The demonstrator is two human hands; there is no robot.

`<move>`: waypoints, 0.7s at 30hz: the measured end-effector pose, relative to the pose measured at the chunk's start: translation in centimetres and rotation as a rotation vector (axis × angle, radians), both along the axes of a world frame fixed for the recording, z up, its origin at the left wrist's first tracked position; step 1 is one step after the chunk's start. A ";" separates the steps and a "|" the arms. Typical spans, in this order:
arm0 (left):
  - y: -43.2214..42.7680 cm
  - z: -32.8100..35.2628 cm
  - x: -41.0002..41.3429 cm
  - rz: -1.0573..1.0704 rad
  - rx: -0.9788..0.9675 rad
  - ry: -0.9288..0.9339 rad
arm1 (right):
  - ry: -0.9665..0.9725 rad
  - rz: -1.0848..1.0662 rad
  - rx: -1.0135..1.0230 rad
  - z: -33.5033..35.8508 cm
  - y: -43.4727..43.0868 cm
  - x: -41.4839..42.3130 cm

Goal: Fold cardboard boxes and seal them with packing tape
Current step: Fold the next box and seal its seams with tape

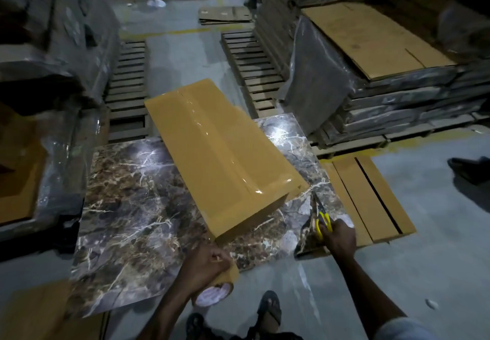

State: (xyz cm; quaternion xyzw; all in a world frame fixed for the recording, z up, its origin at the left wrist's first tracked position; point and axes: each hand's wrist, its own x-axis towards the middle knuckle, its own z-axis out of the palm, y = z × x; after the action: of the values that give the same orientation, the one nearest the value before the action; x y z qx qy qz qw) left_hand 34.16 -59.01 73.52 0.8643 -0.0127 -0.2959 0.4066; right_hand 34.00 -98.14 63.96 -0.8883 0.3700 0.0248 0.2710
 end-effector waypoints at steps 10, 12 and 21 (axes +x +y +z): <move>-2.1 2.1 -3.9 0.292 0.006 -0.104 | 0.003 0.182 -0.068 0.5 -2.0 3.1; -2.7 3.7 -4.6 0.359 0.020 -0.147 | -0.189 0.194 -0.012 2.9 -1.0 4.2; -6.0 5.3 -2.9 0.654 -0.034 -0.295 | -0.414 0.485 0.479 10.5 5.0 9.7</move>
State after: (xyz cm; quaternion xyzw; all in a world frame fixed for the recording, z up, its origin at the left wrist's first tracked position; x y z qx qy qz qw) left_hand 31.29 -65.02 78.78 0.8492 0.2011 -0.0217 0.4878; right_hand 43.74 -93.17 74.42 -0.8477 0.0708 -0.0059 0.5257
